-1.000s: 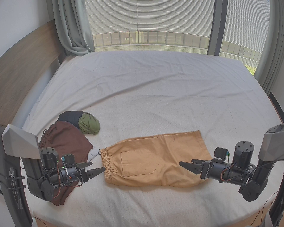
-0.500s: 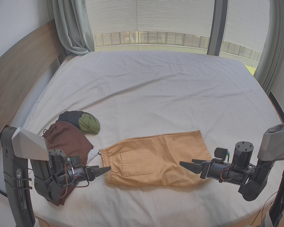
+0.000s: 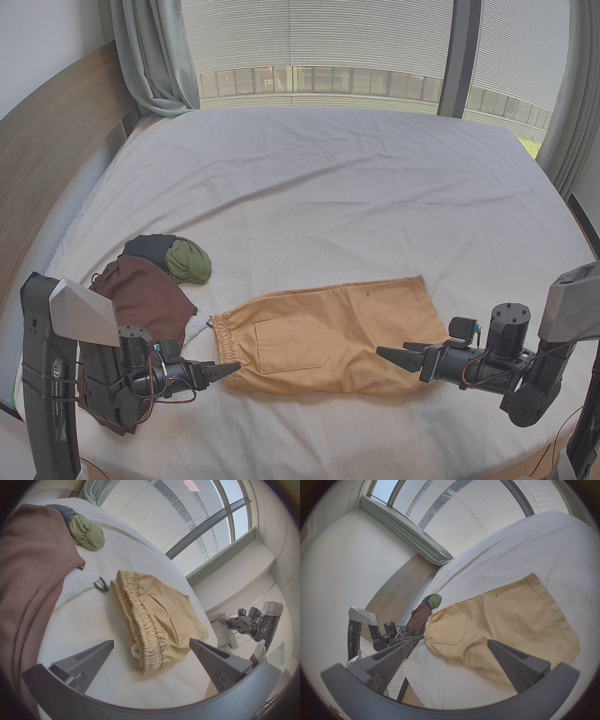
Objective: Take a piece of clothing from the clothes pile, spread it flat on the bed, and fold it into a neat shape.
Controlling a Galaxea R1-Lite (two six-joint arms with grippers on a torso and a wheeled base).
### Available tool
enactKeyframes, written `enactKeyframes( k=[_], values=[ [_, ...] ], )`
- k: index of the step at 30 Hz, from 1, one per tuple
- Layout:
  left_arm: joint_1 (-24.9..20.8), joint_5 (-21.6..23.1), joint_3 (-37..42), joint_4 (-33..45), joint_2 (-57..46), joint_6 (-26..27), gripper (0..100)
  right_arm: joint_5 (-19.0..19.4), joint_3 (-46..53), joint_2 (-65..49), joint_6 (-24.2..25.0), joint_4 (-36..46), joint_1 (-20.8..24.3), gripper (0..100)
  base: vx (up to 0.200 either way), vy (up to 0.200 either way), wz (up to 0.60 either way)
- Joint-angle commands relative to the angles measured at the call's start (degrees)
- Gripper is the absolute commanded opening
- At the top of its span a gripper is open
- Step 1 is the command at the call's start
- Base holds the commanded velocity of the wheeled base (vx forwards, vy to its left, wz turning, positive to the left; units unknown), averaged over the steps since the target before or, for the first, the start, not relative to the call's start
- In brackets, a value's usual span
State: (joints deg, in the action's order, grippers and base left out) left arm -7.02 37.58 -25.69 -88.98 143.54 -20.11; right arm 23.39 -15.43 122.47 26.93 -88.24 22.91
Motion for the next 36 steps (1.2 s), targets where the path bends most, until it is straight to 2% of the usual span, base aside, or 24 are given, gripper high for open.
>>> enactKeyframes(
  k=[1,10,15,21,29,36],
  values=[
    [-0.3,0.0,-1.3,-0.1,2.6,-0.1,100,0.0,0.0,1.5,-0.7,0.0,0.0,100,0.000,0.000,0.00],
    [-2.8,0.1,-6.6,-0.1,6.7,-0.9,100,0.1,-0.1,2.0,-1.8,0.0,0.0,100,0.000,0.000,0.00],
    [-3.8,0.2,-9.6,-0.1,7.2,-3.8,100,0.1,-0.6,2.6,-1.8,0.0,0.0,100,0.000,0.000,0.00],
    [-4.9,0.2,-12.1,-0.1,7.9,-4.4,100,0.1,-0.7,3.3,-1.8,0.0,0.1,100,0.000,0.000,0.00],
    [-5.2,-0.1,-13.2,-0.2,8.2,-4.5,100,0.1,-0.7,3.6,-1.8,0.0,0.1,100,0.000,0.000,0.00],
    [-5.3,-2.2,-13.1,-0.2,8.2,-4.6,100,0.0,-0.9,4.1,-1.8,0.0,0.1,100,0.000,0.000,0.00]
  ],
)
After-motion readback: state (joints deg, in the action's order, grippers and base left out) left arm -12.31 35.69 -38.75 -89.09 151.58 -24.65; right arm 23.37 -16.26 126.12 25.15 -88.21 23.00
